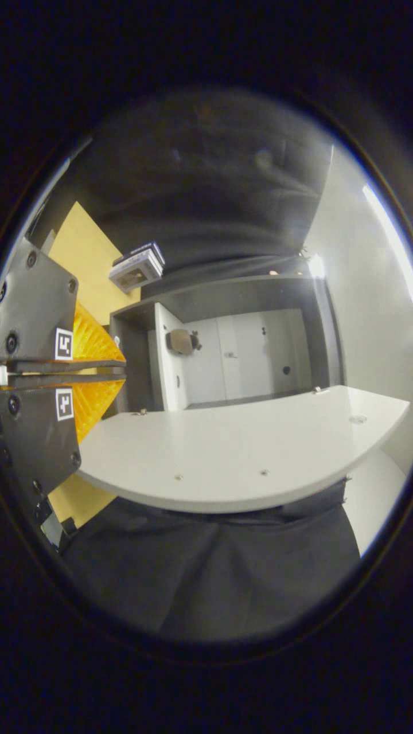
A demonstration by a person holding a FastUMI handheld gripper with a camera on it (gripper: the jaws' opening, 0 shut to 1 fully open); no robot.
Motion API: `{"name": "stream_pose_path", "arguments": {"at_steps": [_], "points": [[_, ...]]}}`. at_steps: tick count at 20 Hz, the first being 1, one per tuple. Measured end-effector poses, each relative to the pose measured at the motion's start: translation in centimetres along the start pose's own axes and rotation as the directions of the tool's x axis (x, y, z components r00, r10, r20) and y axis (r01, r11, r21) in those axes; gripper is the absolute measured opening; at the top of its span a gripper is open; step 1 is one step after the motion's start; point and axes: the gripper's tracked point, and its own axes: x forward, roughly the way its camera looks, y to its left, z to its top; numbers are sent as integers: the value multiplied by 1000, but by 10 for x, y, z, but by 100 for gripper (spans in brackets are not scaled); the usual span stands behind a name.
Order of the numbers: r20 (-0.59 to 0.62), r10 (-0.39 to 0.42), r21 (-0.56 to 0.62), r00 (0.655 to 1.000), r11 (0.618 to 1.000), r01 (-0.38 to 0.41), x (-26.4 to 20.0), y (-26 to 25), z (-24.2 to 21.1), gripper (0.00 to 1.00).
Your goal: Open the shoe cabinet door, grab the shoes and put them into the shoe cabinet, then close the shoe cabinet door.
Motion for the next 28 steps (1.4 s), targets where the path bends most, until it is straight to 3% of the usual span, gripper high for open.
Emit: {"name": "stream_pose_path", "arguments": {"at_steps": [5,11,13,14,22,27,28], "points": [[-146,38,-16,989,999,-40,51,33,-67,4],[-319,3,-30,948,999,-13,117,49,-160,4],[-380,-15,-32,925,999,3,137,49,-190,4],[-409,-22,-33,912,999,9,145,50,-205,9],[-589,-64,-51,805,998,42,191,54,-306,6],[-654,-92,-91,751,995,42,201,51,-345,6],[-660,-104,-105,744,993,46,202,48,-349,16]]}}
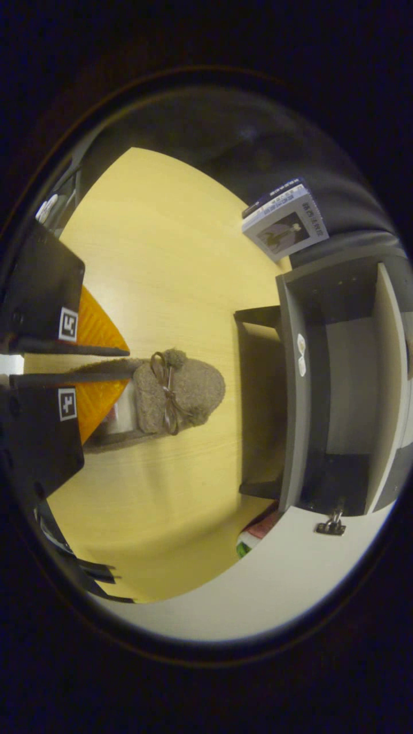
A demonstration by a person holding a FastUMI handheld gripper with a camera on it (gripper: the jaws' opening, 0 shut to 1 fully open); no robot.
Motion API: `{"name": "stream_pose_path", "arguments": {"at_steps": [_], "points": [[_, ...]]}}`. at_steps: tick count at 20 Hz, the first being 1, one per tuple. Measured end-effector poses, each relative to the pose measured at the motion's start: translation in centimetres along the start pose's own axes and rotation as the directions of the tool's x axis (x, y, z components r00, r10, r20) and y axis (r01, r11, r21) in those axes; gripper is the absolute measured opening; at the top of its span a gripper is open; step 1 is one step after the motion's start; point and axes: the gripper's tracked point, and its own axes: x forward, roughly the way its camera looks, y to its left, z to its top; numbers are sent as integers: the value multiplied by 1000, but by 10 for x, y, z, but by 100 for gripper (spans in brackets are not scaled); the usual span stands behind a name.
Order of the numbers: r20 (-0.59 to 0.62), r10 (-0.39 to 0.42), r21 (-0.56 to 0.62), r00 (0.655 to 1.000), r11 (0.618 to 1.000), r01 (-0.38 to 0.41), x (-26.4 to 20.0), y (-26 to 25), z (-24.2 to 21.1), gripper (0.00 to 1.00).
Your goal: Open the shoe cabinet door, grab the shoes and put them into the shoe cabinet, then close the shoe cabinet door.
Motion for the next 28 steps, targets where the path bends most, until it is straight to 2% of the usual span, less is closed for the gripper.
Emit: {"name": "stream_pose_path", "arguments": {"at_steps": [7,11,13,14,15,23,28], "points": [[-62,-24,-33,998,999,22,21,-2,-11,17],[-57,-31,-35,998,999,29,26,-3,-9,16],[-56,-35,-32,998,999,33,26,0,-11,11],[-51,-33,-23,998,999,32,24,0,-8,4],[-39,-35,-11,999,999,35,22,1,-5,4],[106,-83,11,991,997,82,-8,-18,55,3],[213,-133,47,968,991,126,-50,-37,104,3]]}}
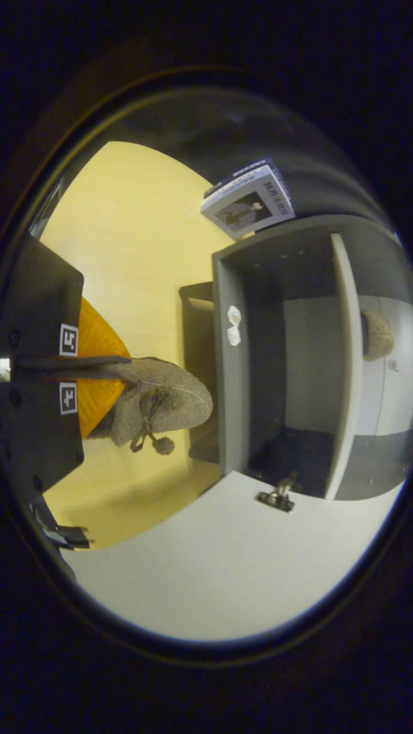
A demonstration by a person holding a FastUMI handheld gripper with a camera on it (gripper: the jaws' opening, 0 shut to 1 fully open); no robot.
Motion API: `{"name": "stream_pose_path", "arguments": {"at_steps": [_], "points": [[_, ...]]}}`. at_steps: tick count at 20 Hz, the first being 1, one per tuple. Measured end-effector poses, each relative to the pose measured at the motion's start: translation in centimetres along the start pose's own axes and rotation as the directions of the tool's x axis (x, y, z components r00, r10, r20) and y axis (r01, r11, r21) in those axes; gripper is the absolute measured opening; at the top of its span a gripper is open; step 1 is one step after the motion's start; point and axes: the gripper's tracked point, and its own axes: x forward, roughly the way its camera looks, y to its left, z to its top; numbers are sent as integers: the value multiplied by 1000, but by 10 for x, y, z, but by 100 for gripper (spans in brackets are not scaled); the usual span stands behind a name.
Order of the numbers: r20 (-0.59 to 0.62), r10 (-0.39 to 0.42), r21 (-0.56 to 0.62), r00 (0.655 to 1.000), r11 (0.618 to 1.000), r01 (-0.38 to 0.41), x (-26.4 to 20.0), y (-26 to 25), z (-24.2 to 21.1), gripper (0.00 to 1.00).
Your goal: Open the shoe cabinet door, grab the shoes and put them into the shoe cabinet, then close the shoe cabinet door.
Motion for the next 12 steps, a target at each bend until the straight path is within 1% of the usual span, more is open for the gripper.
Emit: {"name": "stream_pose_path", "arguments": {"at_steps": [3,6,12], "points": [[73,-27,21,997,999,25,-25,-13,40,3],[137,-38,37,990,999,33,-48,-22,80,2],[281,-49,39,958,998,39,-91,-35,164,2]]}}
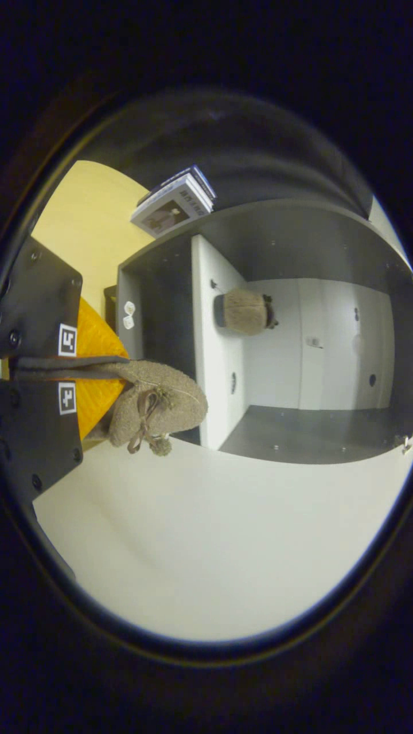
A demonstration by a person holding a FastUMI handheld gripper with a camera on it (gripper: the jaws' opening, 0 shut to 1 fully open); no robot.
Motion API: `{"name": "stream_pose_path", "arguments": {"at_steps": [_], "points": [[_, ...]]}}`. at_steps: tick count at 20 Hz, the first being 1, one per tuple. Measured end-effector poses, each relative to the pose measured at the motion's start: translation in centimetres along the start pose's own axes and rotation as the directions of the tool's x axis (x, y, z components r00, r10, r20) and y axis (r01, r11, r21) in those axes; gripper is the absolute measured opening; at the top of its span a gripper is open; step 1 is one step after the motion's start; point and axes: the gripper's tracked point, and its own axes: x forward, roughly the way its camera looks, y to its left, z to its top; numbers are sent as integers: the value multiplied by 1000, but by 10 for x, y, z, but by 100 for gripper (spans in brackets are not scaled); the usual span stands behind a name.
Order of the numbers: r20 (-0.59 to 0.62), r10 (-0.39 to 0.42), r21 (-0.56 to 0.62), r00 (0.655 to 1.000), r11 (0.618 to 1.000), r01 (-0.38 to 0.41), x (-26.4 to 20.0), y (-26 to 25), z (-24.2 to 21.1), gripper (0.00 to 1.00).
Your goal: Open the shoe cabinet door, grab the shoes and put them into the shoe cabinet, then close the shoe cabinet door.
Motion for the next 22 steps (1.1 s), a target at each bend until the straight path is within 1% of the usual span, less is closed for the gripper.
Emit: {"name": "stream_pose_path", "arguments": {"at_steps": [3,5,11,16,20,22], "points": [[35,-10,-22,999,1000,11,4,-7,40,3],[62,-15,-39,998,999,17,17,-8,65,3],[95,-13,-133,995,991,26,67,0,126,2],[86,-24,-162,996,986,38,116,6,155,2],[58,-40,-214,998,976,51,155,7,170,2],[48,-38,-220,998,974,47,173,10,177,3]]}}
